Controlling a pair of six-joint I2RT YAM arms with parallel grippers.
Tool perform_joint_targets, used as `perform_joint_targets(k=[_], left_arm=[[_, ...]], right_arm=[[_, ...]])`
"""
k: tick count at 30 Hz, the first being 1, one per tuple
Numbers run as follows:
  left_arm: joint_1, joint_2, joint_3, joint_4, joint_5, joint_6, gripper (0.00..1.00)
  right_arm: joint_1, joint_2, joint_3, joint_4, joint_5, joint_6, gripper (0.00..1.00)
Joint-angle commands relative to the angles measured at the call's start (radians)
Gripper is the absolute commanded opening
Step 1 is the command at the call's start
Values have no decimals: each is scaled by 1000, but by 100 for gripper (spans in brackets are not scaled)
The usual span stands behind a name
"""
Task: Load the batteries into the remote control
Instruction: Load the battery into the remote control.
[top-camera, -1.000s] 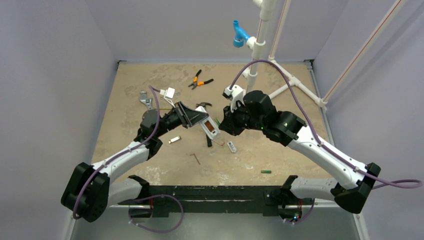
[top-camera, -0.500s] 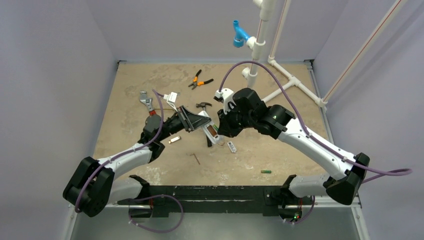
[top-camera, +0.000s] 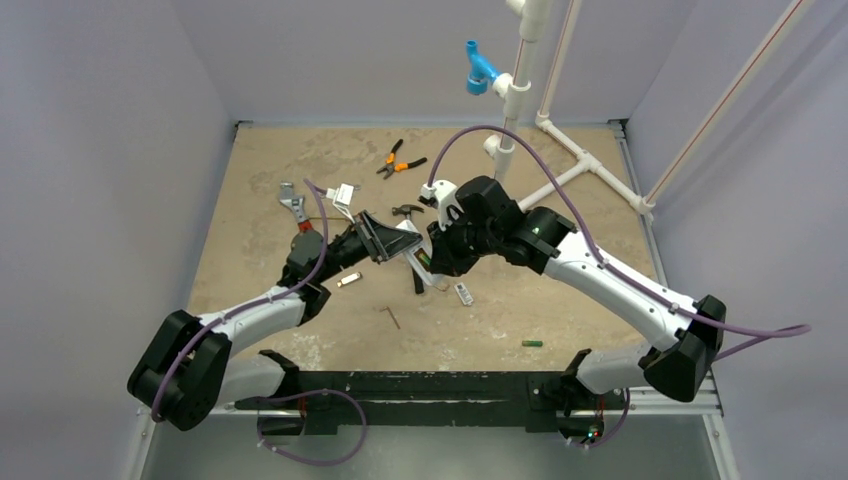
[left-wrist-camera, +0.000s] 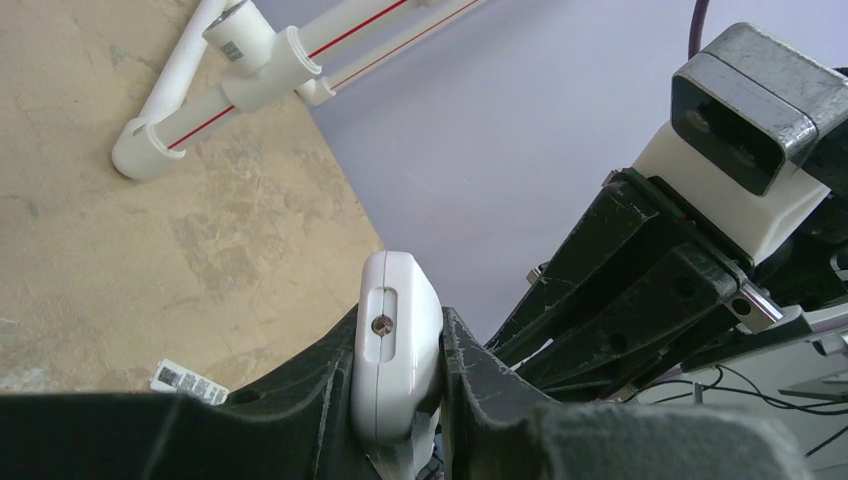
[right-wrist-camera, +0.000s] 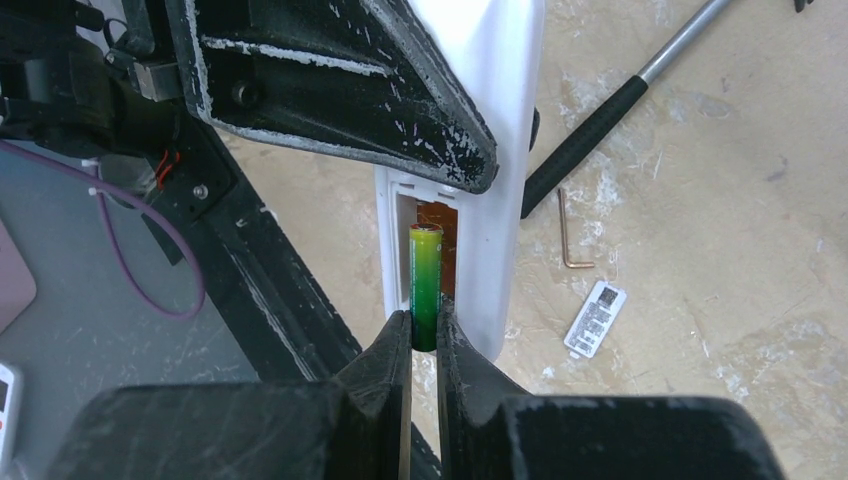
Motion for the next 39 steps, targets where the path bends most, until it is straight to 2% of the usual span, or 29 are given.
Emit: perform_joint_targets(k=[1,28,33,39], left_arm=[[-7,-1,-17,107,-41,-24,0],[-7,-13,-4,63,-53,-7,0],[-7,-2,8,55,-49,-11,0],[-7,11,13,54,-47,-16,0]], right_arm=[[4,24,35,11,-21,8,0],[4,130,123,-80,12,42,0],[5,135,123,-66,20,44,7],[4,144,126,-56,23,43,9]])
